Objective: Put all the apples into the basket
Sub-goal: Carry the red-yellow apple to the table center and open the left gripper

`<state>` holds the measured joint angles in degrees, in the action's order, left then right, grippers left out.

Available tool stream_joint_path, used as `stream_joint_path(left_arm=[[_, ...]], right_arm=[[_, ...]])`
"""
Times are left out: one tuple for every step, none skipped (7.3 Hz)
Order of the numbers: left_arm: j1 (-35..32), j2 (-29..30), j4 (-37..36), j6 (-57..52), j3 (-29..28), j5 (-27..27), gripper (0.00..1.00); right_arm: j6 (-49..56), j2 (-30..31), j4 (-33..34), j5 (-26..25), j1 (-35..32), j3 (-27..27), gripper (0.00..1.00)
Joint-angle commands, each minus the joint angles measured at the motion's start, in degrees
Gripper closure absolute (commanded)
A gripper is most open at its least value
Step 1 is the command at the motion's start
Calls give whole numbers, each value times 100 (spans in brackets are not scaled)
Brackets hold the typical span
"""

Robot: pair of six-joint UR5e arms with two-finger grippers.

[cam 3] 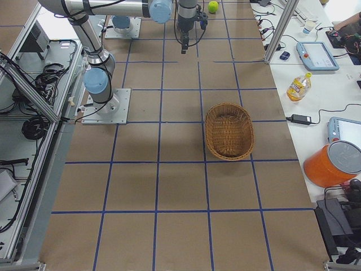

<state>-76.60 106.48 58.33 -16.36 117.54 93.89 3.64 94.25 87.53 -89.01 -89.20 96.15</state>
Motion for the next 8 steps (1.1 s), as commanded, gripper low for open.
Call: stream_joint_path(left_arm=[[-108,65,299,786,-526,-754,86],[-353,110,623,1375,-983,-967,86],[-842,215,966,1772,-1361,-1117,86],[-1535,372,891,2847,-1661,-1292,88],[-2133,565,768,3806,-1934,-1338,88],[-2670,846,445,4668,-2154,-1355,88],[-3171,1092,-89,5582,-2252,-1338,86],[-3289,1303,-155,5765,-2201,-1260,84]], right_arm=[[22,-38,36,-12,-1,0,0],[-4,-47,88,84,-1,-9,0],[-4,-39,89,42,-1,0,0],[31,-47,89,-2,25,-9,0],[40,-56,71,-3,43,0,0],[5,-178,71,49,43,9,0],[31,-484,89,-11,51,-9,0],[-4,-565,98,41,52,-78,0]])
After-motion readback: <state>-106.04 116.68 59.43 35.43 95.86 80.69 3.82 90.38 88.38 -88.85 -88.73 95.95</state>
